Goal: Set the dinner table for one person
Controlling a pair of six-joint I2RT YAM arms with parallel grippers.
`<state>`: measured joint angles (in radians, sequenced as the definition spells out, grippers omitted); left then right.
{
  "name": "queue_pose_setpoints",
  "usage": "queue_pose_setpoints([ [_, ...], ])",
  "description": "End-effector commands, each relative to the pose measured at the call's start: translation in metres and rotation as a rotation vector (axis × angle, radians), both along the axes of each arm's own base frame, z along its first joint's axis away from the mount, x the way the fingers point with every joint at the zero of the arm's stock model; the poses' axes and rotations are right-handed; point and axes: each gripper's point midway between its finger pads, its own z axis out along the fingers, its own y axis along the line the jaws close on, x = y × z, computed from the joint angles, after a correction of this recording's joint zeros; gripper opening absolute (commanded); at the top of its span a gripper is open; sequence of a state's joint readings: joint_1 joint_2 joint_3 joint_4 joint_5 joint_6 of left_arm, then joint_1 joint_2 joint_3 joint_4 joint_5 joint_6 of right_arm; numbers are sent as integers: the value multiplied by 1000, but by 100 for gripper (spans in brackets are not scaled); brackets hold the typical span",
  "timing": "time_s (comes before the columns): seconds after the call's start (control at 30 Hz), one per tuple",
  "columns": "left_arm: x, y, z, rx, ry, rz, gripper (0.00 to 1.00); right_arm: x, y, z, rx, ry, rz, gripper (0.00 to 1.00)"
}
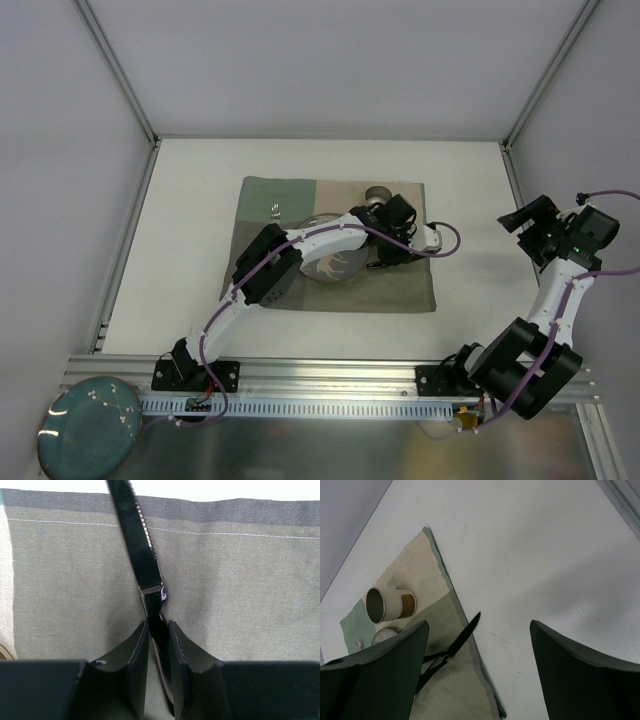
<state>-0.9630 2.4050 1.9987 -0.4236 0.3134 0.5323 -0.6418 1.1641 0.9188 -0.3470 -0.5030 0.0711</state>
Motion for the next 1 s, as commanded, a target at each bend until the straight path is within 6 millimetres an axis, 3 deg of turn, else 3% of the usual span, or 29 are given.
queue_pose_setpoints([
  [0.0,-5,-9,3,-17,5,-21,17,2,-3,15,-13,-52,-4,86],
  [0.03,-5,-8,3,-17,5,-21,10,2,-3,15,-13,-51,-3,86],
  [0.17,-5,-7,3,-14,6,-20,0,3,-3,13,-6,-46,-2,86],
  [0.37,-1,-5,18,-24,-23,-4,0,4,-3,12,-3,-42,4,85],
  [0.7,9,-1,63,-67,-84,55,0,8,-5,10,-12,-39,24,84],
  [0.97,5,9,78,-67,-83,93,0,14,-6,8,9,-36,37,83],
])
